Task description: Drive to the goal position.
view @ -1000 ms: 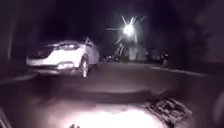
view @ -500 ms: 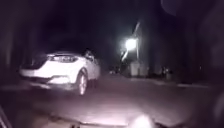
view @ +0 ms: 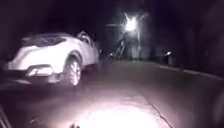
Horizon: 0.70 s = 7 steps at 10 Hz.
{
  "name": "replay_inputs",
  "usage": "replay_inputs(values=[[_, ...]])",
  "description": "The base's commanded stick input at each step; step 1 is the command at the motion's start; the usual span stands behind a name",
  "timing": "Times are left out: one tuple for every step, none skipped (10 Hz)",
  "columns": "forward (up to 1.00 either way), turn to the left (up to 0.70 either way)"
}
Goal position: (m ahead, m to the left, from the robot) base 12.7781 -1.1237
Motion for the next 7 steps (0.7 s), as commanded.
replay_inputs(values=[[1.0,-0.27],[1.0,-0.27],[1.0,-0.27],[1.0,-0.07],[1.0,0.0],[1.0,0.0],[1.0,0.0]])
